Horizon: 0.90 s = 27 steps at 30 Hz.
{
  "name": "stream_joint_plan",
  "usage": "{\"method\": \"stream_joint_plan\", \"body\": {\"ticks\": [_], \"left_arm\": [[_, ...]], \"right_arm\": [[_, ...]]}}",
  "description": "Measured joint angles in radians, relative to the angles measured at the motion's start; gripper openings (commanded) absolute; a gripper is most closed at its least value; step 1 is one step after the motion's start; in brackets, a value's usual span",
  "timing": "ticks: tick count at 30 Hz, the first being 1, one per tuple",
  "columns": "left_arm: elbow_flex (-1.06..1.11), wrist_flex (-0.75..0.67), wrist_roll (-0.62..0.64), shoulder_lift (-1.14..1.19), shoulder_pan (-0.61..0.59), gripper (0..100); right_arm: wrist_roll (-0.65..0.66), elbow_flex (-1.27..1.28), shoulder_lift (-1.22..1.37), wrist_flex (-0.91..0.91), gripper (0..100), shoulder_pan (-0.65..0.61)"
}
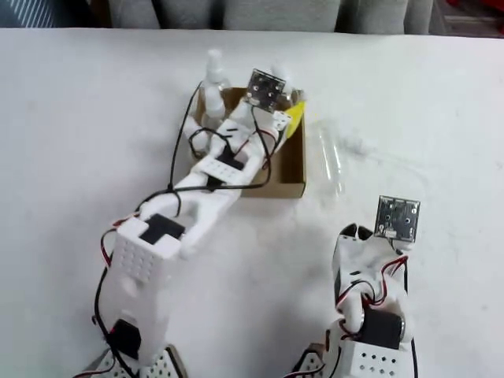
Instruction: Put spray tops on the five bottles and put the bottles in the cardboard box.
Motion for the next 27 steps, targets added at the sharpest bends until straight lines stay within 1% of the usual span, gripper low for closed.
{"method": "stream_joint_plan", "body": {"ticks": [1, 6, 9, 14, 27], "left_arm": [[0.0, 0.0, 0.0, 0.0, 0.0, 7], [0.0, 0.0, 0.0, 0.0, -0.003, 29], [0.0, 0.009, 0.0, 0.0, -0.003, 36], [-0.011, 0.072, 0.0, 0.0, -0.005, 37], [-0.011, 0.074, 0.0, 0.0, -0.015, 37]], "right_arm": [[0.0, 0.0, 0.0, 0.0, 1.7, 0.0], [0.0, 0.0, 0.0, 0.0, 1.7, 0.0], [0.0, 0.0, 0.0, 0.0, 1.7, 0.0], [0.0, 0.0, 0.0, 0.0, 1.7, 0.0], [0.0, 0.0, 0.0, 0.0, 1.7, 0.0]]}}
